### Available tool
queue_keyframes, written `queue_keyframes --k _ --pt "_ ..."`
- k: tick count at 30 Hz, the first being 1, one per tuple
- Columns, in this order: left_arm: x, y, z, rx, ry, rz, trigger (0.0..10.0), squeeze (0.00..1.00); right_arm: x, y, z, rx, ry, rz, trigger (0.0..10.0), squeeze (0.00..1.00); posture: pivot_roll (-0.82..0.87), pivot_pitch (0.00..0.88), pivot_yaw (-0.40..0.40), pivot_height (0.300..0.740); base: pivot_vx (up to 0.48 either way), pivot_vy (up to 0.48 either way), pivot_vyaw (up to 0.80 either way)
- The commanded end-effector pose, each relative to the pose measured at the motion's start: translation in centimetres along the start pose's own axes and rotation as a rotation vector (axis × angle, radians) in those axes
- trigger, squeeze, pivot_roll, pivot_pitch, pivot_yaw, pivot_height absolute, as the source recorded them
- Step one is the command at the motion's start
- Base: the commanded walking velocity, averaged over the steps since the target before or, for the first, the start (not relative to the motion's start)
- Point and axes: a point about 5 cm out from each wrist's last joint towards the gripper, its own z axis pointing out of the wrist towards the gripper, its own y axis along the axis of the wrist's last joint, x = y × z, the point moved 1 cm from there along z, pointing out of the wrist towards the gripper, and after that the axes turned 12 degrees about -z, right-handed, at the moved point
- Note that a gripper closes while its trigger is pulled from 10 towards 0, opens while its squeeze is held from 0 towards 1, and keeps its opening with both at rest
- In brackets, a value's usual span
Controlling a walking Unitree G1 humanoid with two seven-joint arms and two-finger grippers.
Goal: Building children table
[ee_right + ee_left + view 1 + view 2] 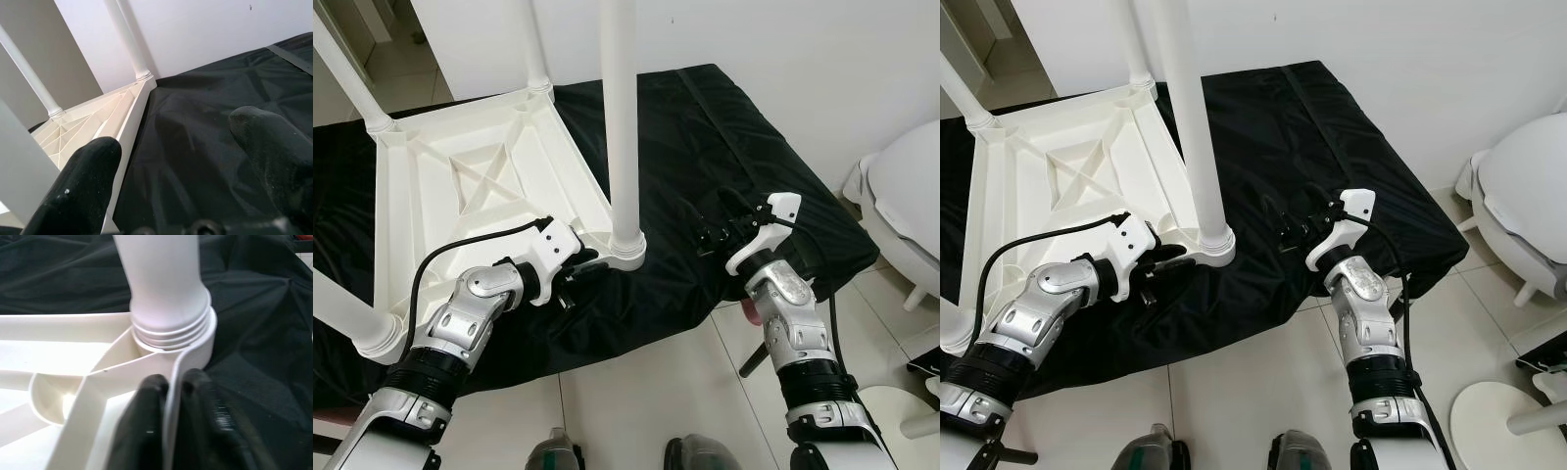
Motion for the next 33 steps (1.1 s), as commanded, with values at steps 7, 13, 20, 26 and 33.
queue_keyframes --k 7,13,20,26,33 --pt "-1.9 -0.1 0.5 0.037 -0.182 0.032 0.0 0.00 0.1 0.1 0.0 0.000 0.000 0.001 10.0 0.00 -0.07 0.010 0.104 0.740 0.000 0.000 0.00" --pt "-2.5 0.0 0.7 0.039 -0.215 0.046 0.0 0.00 0.1 0.1 0.0 0.000 -0.001 -0.002 10.0 0.00 -0.07 0.012 0.105 0.740 0.000 0.000 0.00" --pt "-3.1 -0.1 0.9 0.053 -0.262 0.064 0.0 0.00 -0.1 0.3 0.1 -0.002 -0.002 -0.010 10.0 0.00 -0.07 0.014 0.105 0.740 0.000 0.000 0.00" --pt "-2.4 -0.3 1.2 0.080 -0.219 0.059 10.0 1.00 -0.4 0.3 0.0 -0.001 -0.005 -0.016 10.0 0.00 -0.08 0.014 0.105 0.740 0.000 0.000 0.00" --pt "-1.5 0.0 1.2 0.092 -0.168 0.081 10.0 0.00 -0.3 0.3 0.0 0.000 -0.003 -0.017 10.0 0.00 -0.08 0.013 0.102 0.740 0.000 0.000 0.00"
